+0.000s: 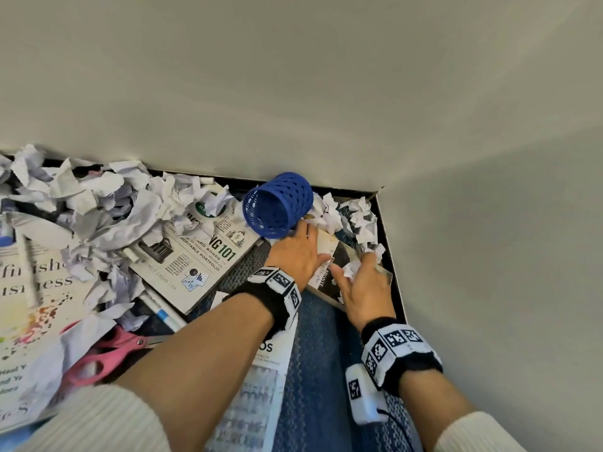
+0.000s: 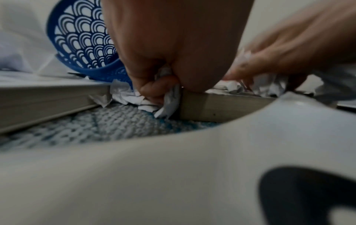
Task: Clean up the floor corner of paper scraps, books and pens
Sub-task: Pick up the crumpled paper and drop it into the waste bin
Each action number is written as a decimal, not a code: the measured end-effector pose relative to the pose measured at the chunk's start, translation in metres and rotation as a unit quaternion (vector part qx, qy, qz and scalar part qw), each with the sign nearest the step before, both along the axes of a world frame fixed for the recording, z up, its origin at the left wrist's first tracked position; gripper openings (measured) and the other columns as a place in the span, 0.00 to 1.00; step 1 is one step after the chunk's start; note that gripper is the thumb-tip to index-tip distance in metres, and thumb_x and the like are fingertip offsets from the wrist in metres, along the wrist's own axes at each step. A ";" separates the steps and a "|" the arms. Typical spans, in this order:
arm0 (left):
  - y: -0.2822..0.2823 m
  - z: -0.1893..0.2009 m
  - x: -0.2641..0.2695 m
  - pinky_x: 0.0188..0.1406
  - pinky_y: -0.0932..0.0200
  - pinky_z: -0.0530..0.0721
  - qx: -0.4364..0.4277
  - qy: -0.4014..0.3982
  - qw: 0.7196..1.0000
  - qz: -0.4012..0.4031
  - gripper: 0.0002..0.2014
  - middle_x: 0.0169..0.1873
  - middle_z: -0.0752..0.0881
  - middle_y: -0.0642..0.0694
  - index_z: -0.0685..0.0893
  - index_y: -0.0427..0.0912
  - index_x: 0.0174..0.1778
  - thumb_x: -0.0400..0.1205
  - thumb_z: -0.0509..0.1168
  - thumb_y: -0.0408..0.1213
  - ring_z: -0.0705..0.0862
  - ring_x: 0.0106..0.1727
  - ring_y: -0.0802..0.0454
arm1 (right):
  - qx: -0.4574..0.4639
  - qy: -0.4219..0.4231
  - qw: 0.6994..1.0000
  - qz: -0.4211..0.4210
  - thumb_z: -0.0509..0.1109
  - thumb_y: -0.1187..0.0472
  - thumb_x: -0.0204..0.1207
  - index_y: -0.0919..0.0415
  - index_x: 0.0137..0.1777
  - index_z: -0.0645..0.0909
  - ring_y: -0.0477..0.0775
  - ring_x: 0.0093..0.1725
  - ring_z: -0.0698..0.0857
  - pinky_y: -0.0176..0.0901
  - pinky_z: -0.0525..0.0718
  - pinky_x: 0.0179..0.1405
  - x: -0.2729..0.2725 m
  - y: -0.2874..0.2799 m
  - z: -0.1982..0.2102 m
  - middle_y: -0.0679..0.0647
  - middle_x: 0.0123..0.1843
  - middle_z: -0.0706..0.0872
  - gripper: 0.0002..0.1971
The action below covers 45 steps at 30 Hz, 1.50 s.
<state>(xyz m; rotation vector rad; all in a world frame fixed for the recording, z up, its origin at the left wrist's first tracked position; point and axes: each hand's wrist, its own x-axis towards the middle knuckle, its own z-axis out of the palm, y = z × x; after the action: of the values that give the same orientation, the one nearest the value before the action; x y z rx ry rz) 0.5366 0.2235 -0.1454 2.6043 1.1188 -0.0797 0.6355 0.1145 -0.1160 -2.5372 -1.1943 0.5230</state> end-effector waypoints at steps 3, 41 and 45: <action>0.005 0.002 -0.002 0.41 0.53 0.76 0.020 -0.004 1.000 -0.010 0.23 0.68 0.75 0.37 0.68 0.38 0.71 0.90 0.48 0.53 0.83 0.60 0.40 | -0.067 -0.093 0.992 0.054 0.58 0.45 0.84 0.59 0.65 0.67 0.64 0.53 0.85 0.51 0.82 0.47 0.001 0.003 -0.012 0.62 0.58 0.83 0.19; 0.048 0.020 0.028 0.55 0.43 0.84 -0.057 0.018 0.996 -0.063 0.14 0.56 0.84 0.37 0.83 0.39 0.62 0.82 0.60 0.36 0.83 0.58 0.36 | -0.063 -0.051 0.982 0.170 0.64 0.52 0.82 0.61 0.55 0.80 0.56 0.47 0.80 0.47 0.77 0.47 0.070 0.044 -0.014 0.52 0.54 0.72 0.12; 0.039 0.034 0.017 0.52 0.46 0.83 -0.112 -0.032 0.993 0.007 0.13 0.56 0.87 0.36 0.87 0.45 0.54 0.78 0.61 0.37 0.85 0.56 0.34 | 0.042 -0.084 0.992 0.082 0.67 0.53 0.78 0.62 0.40 0.82 0.58 0.42 0.80 0.47 0.79 0.44 0.086 0.051 -0.002 0.57 0.45 0.79 0.12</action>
<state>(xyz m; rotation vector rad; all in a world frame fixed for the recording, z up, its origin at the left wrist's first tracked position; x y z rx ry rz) 0.5535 0.2626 -0.1110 2.3844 1.0407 -0.1124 0.7214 0.1651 -0.1178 -2.4660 -1.4620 0.2914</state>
